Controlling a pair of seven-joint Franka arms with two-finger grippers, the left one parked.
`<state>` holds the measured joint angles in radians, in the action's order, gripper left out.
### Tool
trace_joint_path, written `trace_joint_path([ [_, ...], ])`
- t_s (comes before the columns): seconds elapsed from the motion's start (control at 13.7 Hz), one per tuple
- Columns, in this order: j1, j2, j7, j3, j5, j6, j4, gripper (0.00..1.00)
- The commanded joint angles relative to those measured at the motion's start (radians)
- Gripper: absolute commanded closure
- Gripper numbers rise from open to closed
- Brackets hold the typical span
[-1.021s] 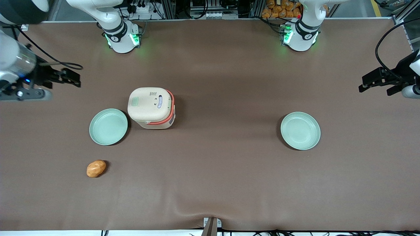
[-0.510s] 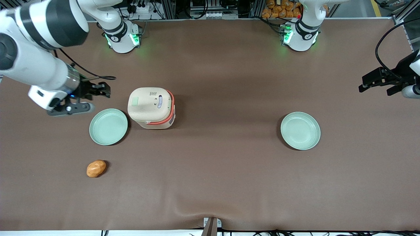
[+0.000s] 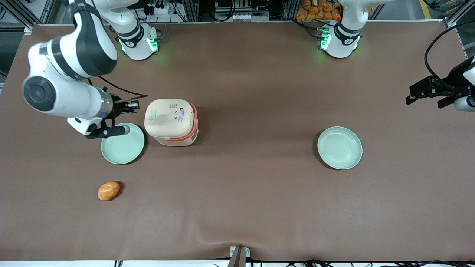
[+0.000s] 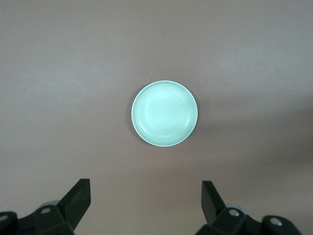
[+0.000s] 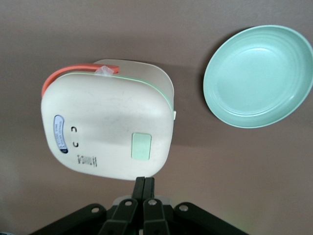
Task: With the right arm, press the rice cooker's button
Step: 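Move the right gripper over the cream rice cooker's lid button, then press down on the rice cooker's lid button with the right gripper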
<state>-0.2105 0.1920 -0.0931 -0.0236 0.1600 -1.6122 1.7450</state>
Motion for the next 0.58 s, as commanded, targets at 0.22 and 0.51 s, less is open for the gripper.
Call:
trace_joint_path([
  [0.22, -0.041, 0.004, -0.013, 0.005, 0.015, -0.124, 0.106, 1.00],
  [0.51, -0.046, 0.024, -0.005, 0.005, 0.015, -0.135, 0.134, 1.00],
])
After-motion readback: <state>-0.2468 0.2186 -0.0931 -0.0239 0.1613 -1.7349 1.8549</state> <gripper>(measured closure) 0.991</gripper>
